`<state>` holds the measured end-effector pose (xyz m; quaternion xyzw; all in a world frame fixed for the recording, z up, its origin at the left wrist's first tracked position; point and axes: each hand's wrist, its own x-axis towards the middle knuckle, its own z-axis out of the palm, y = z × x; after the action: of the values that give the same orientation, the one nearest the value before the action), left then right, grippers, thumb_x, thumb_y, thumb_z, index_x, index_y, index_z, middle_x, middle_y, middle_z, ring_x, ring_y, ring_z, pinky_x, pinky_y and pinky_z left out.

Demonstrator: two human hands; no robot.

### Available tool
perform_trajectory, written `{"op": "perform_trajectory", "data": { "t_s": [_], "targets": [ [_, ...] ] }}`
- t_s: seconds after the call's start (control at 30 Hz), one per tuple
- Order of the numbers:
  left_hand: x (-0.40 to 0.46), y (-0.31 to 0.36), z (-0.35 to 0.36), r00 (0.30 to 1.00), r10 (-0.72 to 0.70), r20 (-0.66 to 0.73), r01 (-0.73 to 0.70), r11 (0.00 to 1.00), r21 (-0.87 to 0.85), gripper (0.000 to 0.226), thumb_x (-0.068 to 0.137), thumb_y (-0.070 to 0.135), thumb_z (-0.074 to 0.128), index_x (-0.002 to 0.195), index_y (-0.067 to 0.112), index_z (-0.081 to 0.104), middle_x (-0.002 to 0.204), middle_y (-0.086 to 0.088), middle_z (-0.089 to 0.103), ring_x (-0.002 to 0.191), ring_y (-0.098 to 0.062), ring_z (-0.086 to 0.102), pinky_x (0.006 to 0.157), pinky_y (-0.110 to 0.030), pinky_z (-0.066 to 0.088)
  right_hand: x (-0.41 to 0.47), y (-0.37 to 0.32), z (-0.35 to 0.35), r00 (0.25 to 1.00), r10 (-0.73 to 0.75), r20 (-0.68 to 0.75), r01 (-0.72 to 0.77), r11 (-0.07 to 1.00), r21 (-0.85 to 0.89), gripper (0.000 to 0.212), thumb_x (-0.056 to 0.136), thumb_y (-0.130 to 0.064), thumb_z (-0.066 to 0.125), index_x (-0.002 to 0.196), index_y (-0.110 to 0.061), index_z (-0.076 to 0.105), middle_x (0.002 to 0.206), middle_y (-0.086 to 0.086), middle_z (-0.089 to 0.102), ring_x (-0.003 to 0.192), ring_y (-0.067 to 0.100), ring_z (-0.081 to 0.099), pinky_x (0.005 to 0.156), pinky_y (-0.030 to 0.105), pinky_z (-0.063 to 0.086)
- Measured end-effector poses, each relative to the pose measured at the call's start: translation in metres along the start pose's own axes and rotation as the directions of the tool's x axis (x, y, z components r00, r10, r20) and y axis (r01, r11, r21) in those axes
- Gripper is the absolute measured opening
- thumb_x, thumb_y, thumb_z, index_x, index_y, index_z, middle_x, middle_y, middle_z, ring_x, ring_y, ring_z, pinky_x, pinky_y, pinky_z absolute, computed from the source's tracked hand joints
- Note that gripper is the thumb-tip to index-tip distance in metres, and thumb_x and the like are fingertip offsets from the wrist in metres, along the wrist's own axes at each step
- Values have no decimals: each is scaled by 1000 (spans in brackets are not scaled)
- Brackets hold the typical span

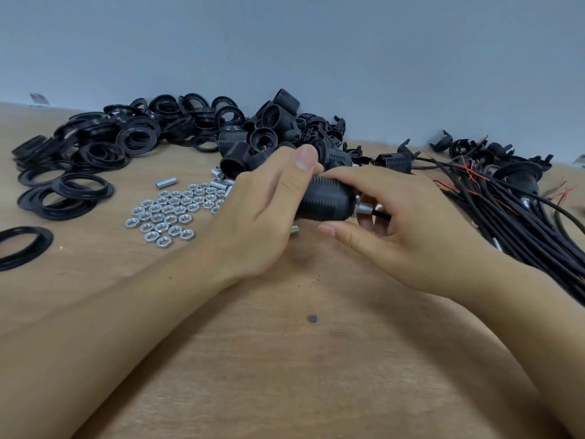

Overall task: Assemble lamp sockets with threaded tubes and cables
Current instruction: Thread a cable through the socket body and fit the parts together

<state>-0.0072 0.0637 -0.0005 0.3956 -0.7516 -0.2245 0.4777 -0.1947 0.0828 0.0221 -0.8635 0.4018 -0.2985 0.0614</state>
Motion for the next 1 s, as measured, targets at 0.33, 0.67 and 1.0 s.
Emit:
{"op": "perform_trajectory", "data": {
  "t_s": [0.33, 0.67, 1.0],
  "targets": [
    [32, -48, -46, 941, -27, -336, 237, 762, 603, 31, 98, 38, 44, 97, 18, 68, 105, -3, 63, 106, -27, 53, 82, -40, 43, -1, 7, 4, 991, 128, 26, -126, 990, -57, 34, 83, -44, 66, 114, -32, 57, 82, -40, 52, 71, 0, 57, 62, 9, 39],
    [37, -87, -79, 633, -559, -535, 713, 154, 684, 57, 90, 36, 39, 136, 3, 42, 146, -27, 32, 135, -52, 25, 110, -71, 10, -1, 5, 2, 990, 139, 35, -134, 985, -108, 33, 83, -45, 67, 112, -34, 58, 84, -46, 50, 71, -8, 54, 63, 5, 36],
    [37, -87, -75, 735, -522, -433, 622, 264, 738, 43, 91, 24, 50, 127, 1, 49, 135, -26, 42, 127, -45, 33, 105, -54, 33, -2, 4, 3, 987, 155, 52, -147, 980, -132, 35, 81, -47, 68, 114, -36, 60, 69, -34, 53, 71, -9, 55, 64, 4, 35]
  ]
}}
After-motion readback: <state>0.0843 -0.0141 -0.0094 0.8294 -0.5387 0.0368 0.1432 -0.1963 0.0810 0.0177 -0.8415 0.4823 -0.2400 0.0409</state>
